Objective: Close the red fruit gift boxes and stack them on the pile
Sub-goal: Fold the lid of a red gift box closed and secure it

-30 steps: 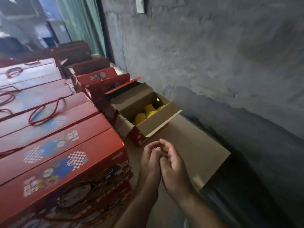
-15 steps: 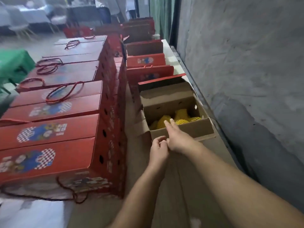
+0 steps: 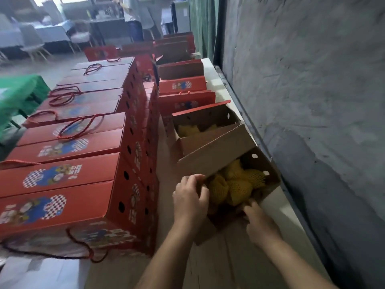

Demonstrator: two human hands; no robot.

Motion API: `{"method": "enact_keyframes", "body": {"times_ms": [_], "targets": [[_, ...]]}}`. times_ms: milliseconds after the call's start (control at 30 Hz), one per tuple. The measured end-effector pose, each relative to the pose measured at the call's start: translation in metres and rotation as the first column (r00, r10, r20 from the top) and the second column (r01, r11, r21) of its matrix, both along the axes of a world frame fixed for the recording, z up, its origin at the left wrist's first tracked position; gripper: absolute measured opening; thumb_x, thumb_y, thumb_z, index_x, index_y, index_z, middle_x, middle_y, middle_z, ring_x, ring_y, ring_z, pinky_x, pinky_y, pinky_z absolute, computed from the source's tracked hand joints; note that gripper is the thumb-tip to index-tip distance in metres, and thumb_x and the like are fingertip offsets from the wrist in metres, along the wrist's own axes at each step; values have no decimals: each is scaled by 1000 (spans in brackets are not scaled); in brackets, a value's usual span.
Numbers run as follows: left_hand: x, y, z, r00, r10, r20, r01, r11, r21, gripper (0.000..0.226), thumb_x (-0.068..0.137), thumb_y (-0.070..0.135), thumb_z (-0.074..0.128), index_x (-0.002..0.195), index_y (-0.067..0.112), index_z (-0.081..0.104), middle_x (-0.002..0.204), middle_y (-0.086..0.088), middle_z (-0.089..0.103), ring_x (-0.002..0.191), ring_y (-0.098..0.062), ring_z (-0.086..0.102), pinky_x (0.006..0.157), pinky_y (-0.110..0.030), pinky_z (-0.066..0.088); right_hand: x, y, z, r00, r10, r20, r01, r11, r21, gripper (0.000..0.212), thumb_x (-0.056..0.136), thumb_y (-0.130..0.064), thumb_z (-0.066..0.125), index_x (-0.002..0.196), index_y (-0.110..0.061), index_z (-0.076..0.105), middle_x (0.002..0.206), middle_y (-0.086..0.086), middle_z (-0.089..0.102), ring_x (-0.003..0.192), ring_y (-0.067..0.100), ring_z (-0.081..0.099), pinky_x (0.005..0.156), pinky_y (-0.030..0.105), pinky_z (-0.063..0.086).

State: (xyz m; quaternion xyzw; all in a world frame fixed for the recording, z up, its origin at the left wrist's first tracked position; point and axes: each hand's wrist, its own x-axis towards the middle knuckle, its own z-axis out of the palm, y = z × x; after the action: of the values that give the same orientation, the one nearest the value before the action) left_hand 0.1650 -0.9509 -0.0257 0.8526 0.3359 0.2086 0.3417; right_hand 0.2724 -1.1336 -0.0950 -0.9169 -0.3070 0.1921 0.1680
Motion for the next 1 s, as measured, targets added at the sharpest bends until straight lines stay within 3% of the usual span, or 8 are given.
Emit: {"method": "enact_keyframes", "body": {"times_ms": [67, 200, 267, 467, 600, 733, 900, 1000], "targets": [[-1, -7, -1, 988, -28, -152, 58, 979, 196, 32, 96, 43, 60, 126, 36, 64, 129, 12, 58, 121, -16, 49, 106, -36, 40, -2, -40, -3, 1000, -12, 7, 11, 999, 49, 28, 95, -14, 65, 111, -36, 59, 118, -25, 38, 98, 8, 56, 80, 33, 54], [6, -24, -10, 837, -222, -501, 236, 971, -36, 70, 90, 80, 40, 150, 44, 44, 153, 12, 44, 138, -24, 38, 112, -43, 36, -11, -77, 1, 971, -172, -169, 217, 929, 301, 31, 97, -7, 62, 98, -38, 62, 122, -18, 52, 112, 12, 57, 85, 23, 46], [14, -34, -15, 781, -368, -505, 309, 930, -200, 68, 96, 66, 46, 159, 43, 36, 152, 4, 55, 131, -26, 53, 106, -41, 47, -24, -71, 0, 867, -351, -355, 481, 776, 407, 24, 100, -15, 63, 118, -30, 65, 138, -5, 54, 127, 22, 53, 92, 25, 46], [-1, -29, -22, 776, -340, -530, 334, 936, -112, 60, 101, 37, 41, 160, 41, 31, 140, -6, 64, 119, -33, 63, 95, -39, 50, -68, -40, -6, 653, -591, -474, 755, 560, 341, 101, 94, -12, 73, 164, -30, 3, 167, 2, 11, 146, 31, 27, 100, 44, 46], [-39, -8, -32, 848, -347, -401, 230, 922, -312, 53, 101, 19, 41, 150, 37, 51, 121, -3, 72, 99, -24, 66, 82, -37, 56, -68, -26, 0, 645, -455, -614, 667, 727, 162, 44, 105, -19, 56, 143, 0, 48, 135, 21, 59, 125, 34, 56, 109, 46, 46], [-103, -3, -51, 920, -295, -258, 94, 805, -586, 35, 105, 13, 43, 126, 23, 68, 103, 1, 75, 90, -12, 72, 80, -38, 63, -106, -11, 9, 791, -384, -476, 467, 882, 64, 44, 104, -26, 47, 146, -12, 46, 133, 12, 60, 118, 28, 59, 94, 38, 49], [-140, -5, -60, 912, -378, -158, 191, 733, -653, 39, 108, 17, 40, 140, 28, 59, 113, 4, 73, 92, -7, 72, 71, -25, 61, -146, -13, 11, 750, -499, -435, 567, 823, 34, 34, 103, -27, 49, 135, -17, 52, 119, 7, 61, 92, 13, 57, 84, 34, 48], [-154, 4, -59, 881, -447, -155, 260, 731, -630, 41, 106, 12, 40, 141, 21, 59, 111, -1, 73, 93, -16, 71, 78, -28, 62, -176, -4, 20, 663, -602, -445, 666, 746, -15, 47, 101, -19, 53, 147, -16, 47, 141, 12, 57, 126, 30, 57, 103, 41, 47]]}}
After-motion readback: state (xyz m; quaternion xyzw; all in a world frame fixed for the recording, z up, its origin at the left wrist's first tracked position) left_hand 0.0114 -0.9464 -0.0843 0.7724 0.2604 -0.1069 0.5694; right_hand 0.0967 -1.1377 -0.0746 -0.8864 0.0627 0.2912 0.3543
